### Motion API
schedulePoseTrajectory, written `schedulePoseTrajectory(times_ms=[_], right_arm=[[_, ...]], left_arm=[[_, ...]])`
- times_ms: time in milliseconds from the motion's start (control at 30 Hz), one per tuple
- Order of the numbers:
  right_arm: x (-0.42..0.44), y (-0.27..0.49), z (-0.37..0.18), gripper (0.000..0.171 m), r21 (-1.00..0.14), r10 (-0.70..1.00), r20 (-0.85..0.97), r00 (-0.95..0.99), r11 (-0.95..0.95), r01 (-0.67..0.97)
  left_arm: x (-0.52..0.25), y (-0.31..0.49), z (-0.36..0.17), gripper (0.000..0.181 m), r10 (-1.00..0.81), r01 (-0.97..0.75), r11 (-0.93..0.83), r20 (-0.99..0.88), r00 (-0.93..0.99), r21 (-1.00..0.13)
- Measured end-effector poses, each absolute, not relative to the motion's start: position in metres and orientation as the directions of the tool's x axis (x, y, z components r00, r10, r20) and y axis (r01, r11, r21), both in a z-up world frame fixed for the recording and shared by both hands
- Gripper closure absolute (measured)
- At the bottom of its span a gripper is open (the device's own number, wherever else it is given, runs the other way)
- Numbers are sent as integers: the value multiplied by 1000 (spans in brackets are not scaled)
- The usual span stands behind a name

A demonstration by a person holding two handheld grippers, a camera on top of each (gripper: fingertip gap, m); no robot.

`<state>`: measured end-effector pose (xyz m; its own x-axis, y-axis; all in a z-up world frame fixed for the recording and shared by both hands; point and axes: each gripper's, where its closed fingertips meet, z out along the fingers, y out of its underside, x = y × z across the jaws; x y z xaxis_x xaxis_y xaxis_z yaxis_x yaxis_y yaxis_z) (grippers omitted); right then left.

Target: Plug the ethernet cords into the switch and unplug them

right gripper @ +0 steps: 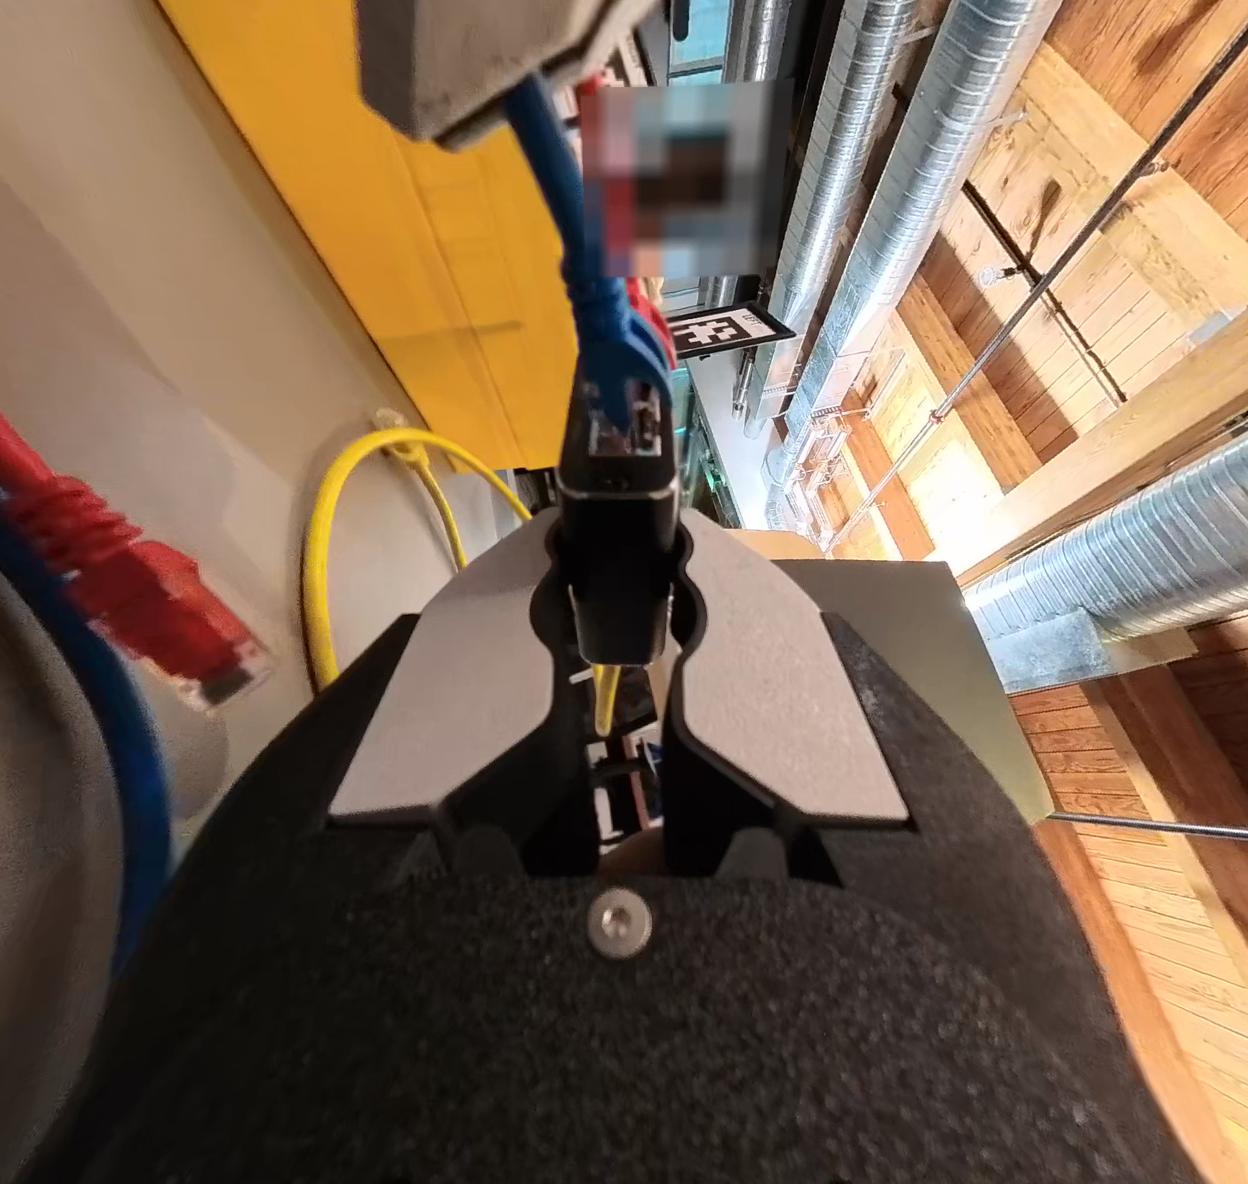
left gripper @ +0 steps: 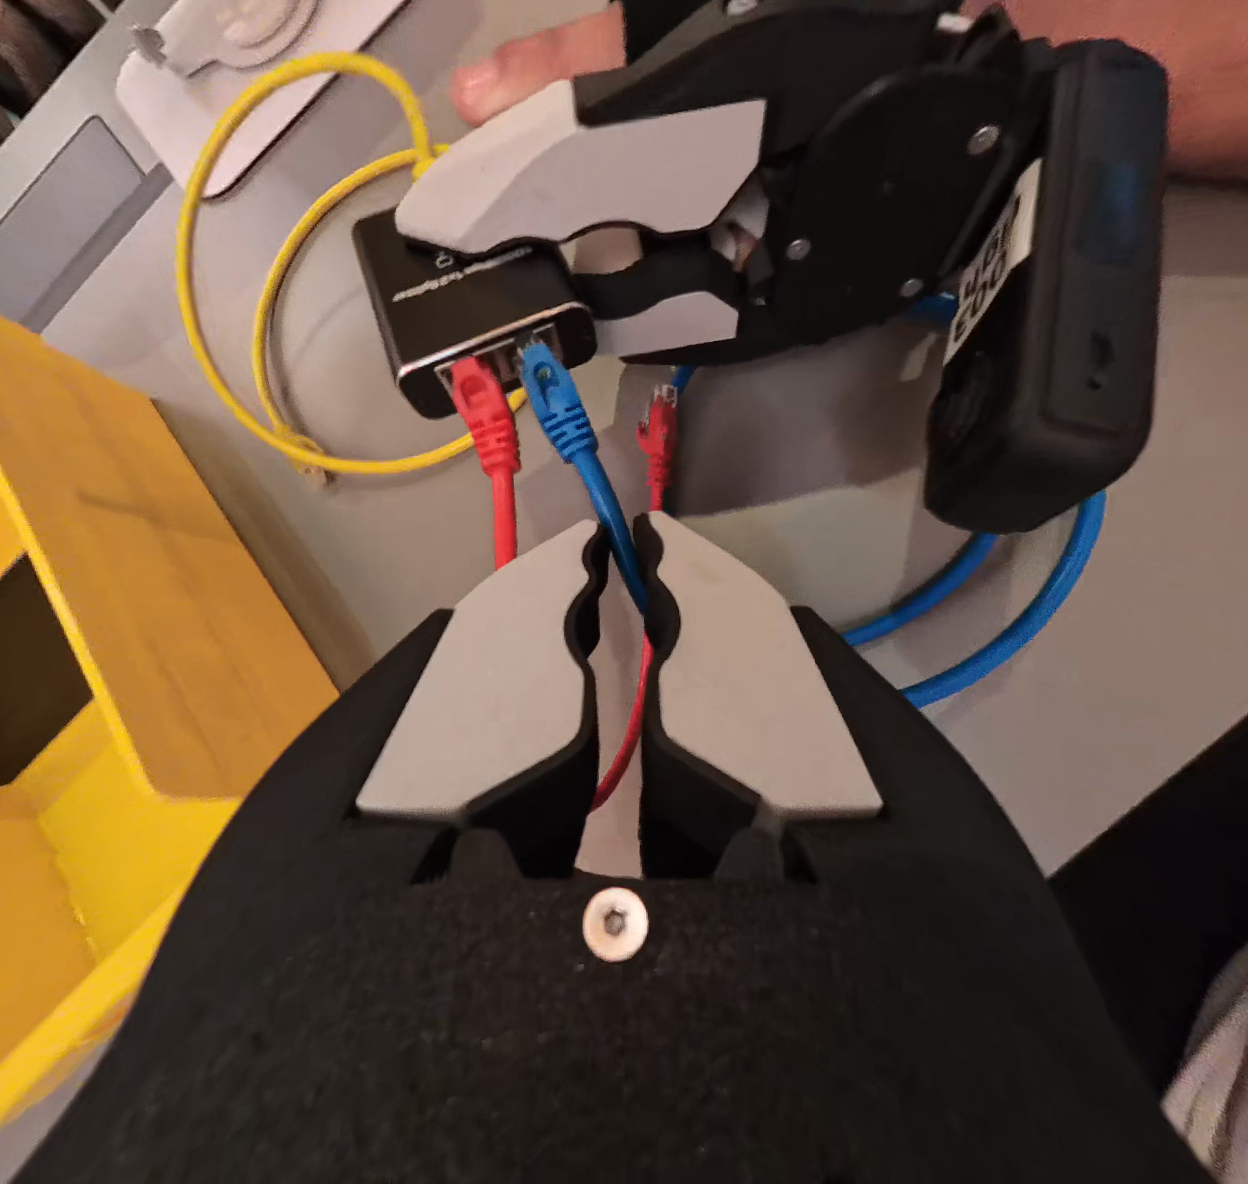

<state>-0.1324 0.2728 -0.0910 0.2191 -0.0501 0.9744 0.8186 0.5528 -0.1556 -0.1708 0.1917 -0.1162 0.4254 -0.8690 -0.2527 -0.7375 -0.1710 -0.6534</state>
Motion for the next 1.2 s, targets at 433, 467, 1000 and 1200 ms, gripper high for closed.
schedulePoseTrajectory(times_ms=[433, 467, 1000, 1200], right_arm=[[-134, 281, -95, 147, -106, -59, 987, 149, 459, 882], [-135, 281, -96, 147, -95, -62, 989, 138, 459, 884], [-138, 274, -93, 146, -103, -71, 985, 158, 495, 863], [-140, 275, -102, 146, -107, -35, 989, 143, 491, 864]], left_arm=[[-167, 201, -121, 177, -849, -725, -262, -204, 487, -638], [-165, 199, -123, 177, -856, -722, -266, -187, 482, -639], [-179, 228, -111, 174, -820, -685, -151, -297, 489, -713], [-178, 225, -116, 175, -836, -708, -134, -305, 457, -693]])
